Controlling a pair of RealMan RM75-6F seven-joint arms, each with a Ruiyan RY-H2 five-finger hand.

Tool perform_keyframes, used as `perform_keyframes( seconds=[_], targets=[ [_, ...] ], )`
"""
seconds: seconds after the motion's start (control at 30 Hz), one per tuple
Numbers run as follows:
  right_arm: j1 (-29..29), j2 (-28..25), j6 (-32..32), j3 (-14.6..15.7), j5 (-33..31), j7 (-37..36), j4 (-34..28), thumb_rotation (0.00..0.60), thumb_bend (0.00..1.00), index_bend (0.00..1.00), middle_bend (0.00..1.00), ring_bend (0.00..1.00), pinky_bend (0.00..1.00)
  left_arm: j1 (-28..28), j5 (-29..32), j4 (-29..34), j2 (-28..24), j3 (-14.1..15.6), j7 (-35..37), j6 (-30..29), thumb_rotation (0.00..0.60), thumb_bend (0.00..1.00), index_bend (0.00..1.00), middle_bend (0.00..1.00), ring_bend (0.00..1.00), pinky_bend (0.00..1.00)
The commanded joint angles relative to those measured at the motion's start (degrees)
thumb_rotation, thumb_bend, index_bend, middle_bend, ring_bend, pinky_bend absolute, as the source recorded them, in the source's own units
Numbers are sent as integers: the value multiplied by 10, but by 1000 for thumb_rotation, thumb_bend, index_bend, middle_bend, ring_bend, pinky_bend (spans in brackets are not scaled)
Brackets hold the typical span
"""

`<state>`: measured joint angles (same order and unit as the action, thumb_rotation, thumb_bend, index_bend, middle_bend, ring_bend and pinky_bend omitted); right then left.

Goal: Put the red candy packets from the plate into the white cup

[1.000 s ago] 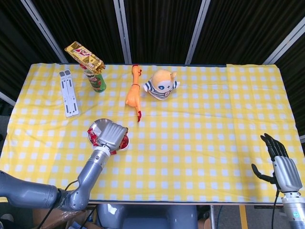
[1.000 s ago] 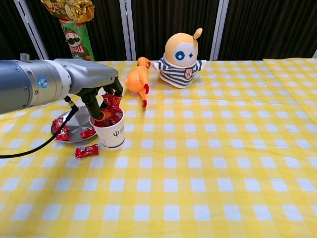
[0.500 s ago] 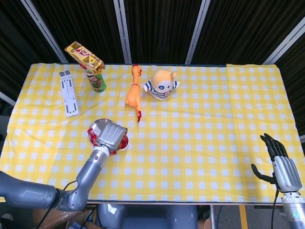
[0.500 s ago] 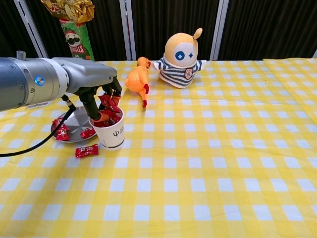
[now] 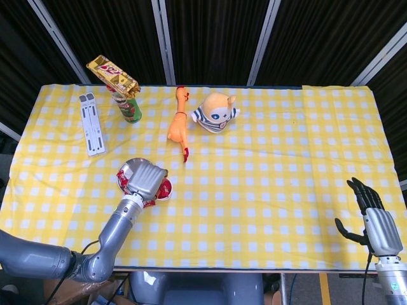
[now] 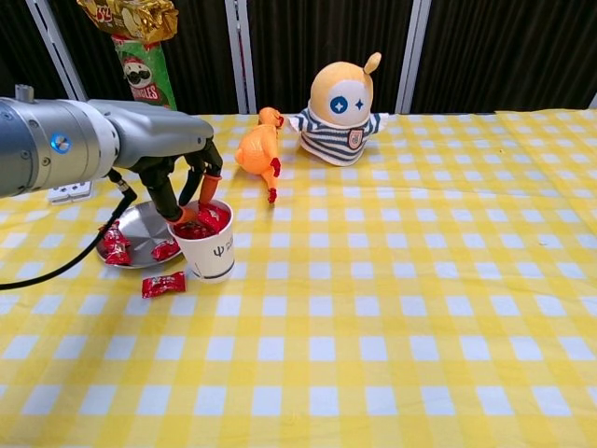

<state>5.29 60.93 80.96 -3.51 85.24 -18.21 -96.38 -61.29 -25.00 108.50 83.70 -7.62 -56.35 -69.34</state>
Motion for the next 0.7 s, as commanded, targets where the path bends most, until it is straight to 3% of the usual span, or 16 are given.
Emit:
perform_keyframes(
  seconds=[0.03,0.3,0.47,0.53,0.57,0.63,0.7],
  targets=[
    [0,0,0,0,0,0,0,600,408,0,0,0,0,1,1,2,-3,1,2,-2,600,379,476,518,912,935],
    [0,0,1,0,0,0,-1,600,409,0,0,0,0,5,-4,12,-17,0,12,-7,600,370,451,508,912,936],
    [0,0,1,0,0,0,0,600,408,0,0,0,0,16,-18,28,-33,1,27,-18,600,258,289,481,911,936],
    [0,0,1,0,0,-1,0,600,408,0,0,0,0,25,-34,42,-43,3,41,-26,600,237,259,663,942,943],
    [0,1,1,0,0,0,1,600,409,0,0,0,0,31,-43,50,-48,5,47,-29,600,236,269,787,969,954],
    [0,1,1,0,-1,-1,0,600,409,0,0,0,0,42,-60,69,-61,15,57,-36,600,236,309,937,999,978],
    [0,1,1,0,0,0,0,600,409,0,0,0,0,52,-68,85,-72,25,60,-39,600,236,355,984,1000,992]
  ],
)
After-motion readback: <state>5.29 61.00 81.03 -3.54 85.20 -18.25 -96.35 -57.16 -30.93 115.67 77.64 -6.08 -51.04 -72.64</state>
